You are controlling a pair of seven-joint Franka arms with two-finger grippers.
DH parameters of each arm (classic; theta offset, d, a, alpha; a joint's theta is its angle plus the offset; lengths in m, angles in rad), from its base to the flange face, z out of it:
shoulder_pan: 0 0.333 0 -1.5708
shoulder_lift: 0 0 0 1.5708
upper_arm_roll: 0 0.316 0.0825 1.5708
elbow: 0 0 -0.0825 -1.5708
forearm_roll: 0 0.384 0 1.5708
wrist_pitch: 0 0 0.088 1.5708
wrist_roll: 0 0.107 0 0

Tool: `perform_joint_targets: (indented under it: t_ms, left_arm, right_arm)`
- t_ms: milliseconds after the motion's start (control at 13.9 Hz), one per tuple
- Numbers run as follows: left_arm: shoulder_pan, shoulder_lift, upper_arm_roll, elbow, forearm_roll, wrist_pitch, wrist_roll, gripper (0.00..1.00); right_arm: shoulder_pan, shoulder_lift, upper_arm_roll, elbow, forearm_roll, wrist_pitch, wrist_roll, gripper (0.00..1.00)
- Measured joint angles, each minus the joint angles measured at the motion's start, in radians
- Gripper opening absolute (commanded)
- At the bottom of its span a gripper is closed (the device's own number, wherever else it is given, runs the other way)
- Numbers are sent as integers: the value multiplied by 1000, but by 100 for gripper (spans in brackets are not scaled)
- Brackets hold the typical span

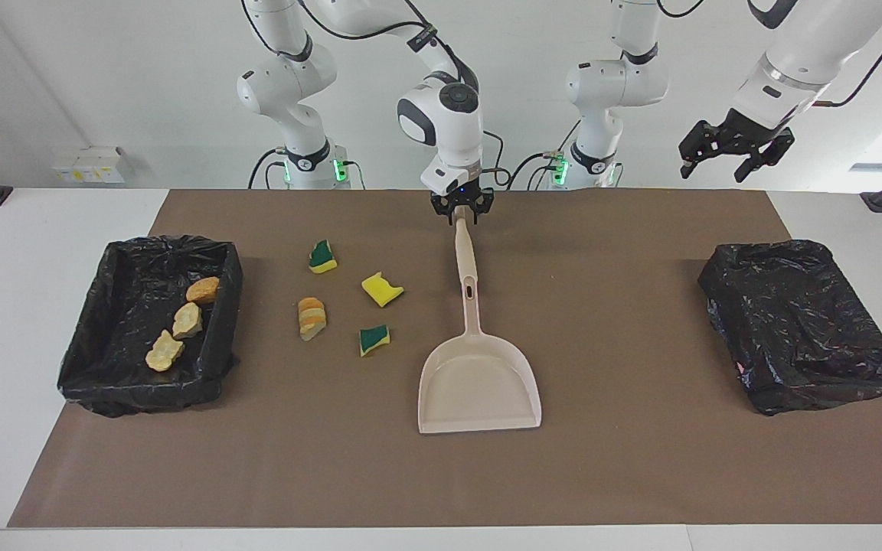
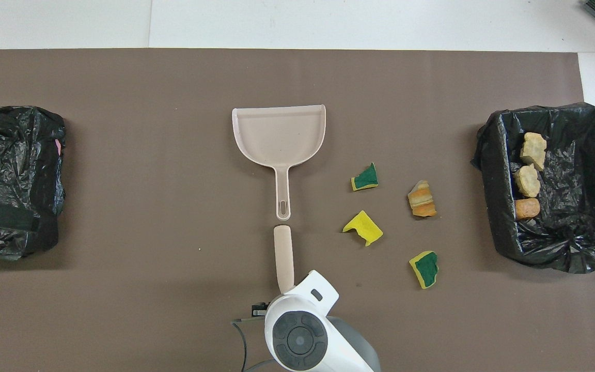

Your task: Sweep and dump trash in bin

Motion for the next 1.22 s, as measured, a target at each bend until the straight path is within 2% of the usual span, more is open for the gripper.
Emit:
perform_joint_targets:
  t_ms: [216,431,719,1007,1223]
  left_arm:
    - [0,0,0,0,0,0,0,100]
    - [0,0,0,0,0,0,0,100]
    - [0,2,-2,-2,0,32,0,100]
    - [-36,57,-22,-21,-2,220,-41,100]
    - [-151,171,-31,-28,-25,437,-205,100]
  right_arm:
    - [0,-1,0,6,0,-40,1,0]
    - [-18,-23,-7,58,0,-182,1,0]
    - [-139,-120,-11,107,0,-369,-17,0]
    - [-271,-208,-18,108,-1,-449,-29,0]
    - [-413,-212,-19,105,-1,-506,-29,0]
